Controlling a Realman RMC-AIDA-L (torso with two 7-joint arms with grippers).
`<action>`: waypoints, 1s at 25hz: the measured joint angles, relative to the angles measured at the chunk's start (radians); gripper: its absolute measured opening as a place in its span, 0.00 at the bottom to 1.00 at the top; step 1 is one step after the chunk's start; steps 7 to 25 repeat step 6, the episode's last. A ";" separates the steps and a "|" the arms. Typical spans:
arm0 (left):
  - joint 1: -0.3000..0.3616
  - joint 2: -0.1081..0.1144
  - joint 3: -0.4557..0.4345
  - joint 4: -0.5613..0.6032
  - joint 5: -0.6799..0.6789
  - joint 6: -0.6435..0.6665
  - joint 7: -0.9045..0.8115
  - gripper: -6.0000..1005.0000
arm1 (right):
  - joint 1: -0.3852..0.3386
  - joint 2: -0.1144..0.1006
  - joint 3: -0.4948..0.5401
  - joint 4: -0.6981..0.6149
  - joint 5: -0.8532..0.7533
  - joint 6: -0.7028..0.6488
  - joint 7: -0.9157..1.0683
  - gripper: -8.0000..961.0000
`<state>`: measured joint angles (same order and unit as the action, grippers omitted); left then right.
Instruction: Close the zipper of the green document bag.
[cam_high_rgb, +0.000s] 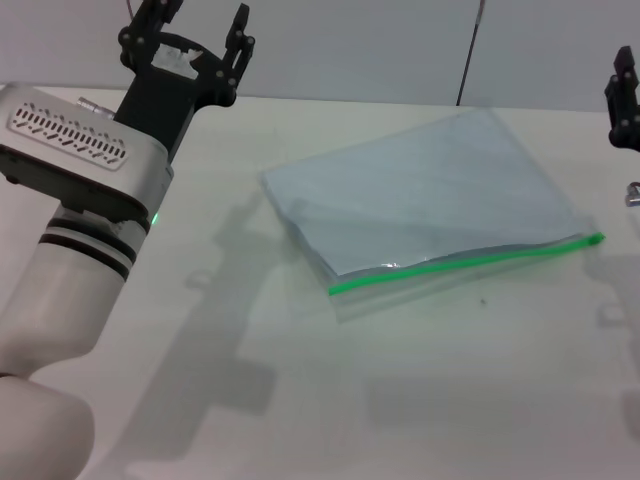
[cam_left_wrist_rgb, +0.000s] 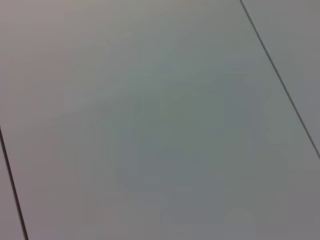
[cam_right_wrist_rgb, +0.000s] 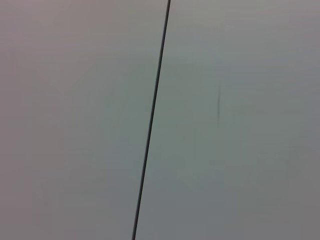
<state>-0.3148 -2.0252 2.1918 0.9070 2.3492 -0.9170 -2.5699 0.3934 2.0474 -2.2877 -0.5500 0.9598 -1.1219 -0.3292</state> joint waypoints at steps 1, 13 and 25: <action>0.000 0.000 0.000 0.000 -0.001 0.000 0.000 0.63 | 0.002 0.000 0.000 0.001 0.000 0.000 0.002 0.52; -0.009 -0.001 -0.002 -0.016 -0.003 -0.002 0.000 0.63 | 0.006 0.001 -0.002 0.006 0.001 -0.001 0.005 0.52; -0.009 -0.001 -0.002 -0.016 -0.003 -0.002 0.000 0.63 | 0.006 0.001 -0.002 0.006 0.001 -0.001 0.005 0.52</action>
